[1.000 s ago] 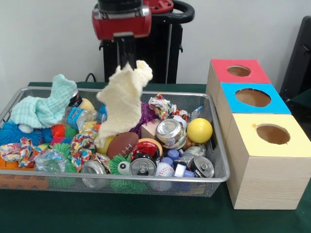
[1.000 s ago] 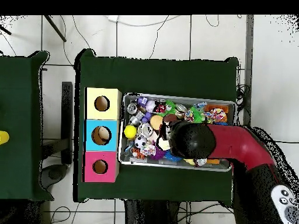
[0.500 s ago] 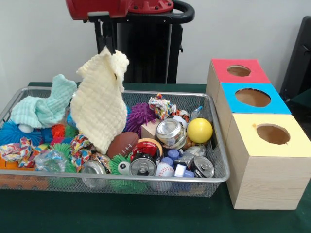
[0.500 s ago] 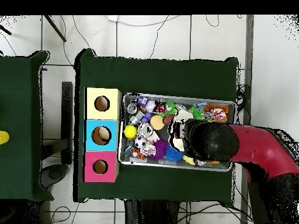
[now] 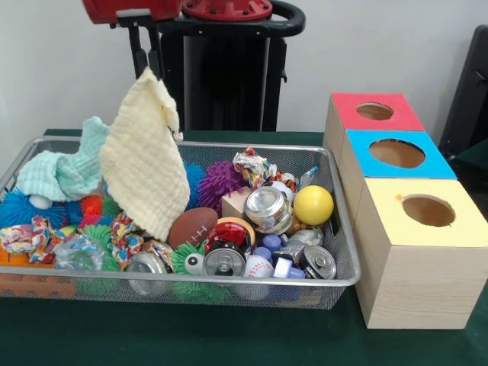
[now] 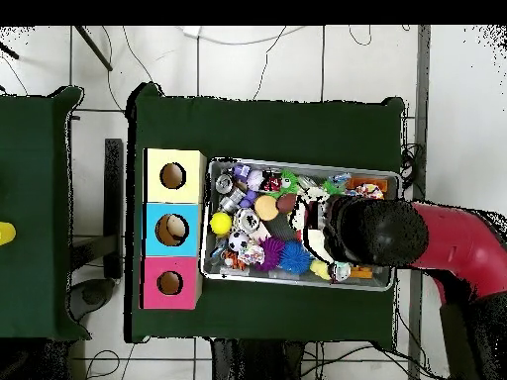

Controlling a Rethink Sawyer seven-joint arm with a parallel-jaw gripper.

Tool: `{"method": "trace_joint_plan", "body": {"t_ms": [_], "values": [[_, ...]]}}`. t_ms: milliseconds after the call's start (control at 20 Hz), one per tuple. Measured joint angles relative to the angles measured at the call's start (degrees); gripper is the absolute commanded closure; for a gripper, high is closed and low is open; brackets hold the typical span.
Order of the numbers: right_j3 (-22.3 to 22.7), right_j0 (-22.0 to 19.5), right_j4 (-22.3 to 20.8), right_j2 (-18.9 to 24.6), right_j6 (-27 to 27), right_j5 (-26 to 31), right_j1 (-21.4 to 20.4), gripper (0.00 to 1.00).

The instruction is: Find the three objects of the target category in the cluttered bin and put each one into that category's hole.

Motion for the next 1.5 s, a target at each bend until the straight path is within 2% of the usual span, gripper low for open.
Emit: {"method": "trace_joint_plan", "body": {"t_ms": [300, 900, 1350, 1500], "values": [[-3.67, -0.21, -0.94, 1.4, -0.42, 3.25, 1.83, 1.0], [-14.46, -0.2, -5.42, 4.13, -2.31, 10.26, 8.05, 1.0], [-21.53, 0.61, -7.6, 5.16, -3.88, 13.16, 11.93, 1.0], [-22.62, 0.77, -7.72, 5.54, -3.88, 13.31, 12.56, 1.0]]}}
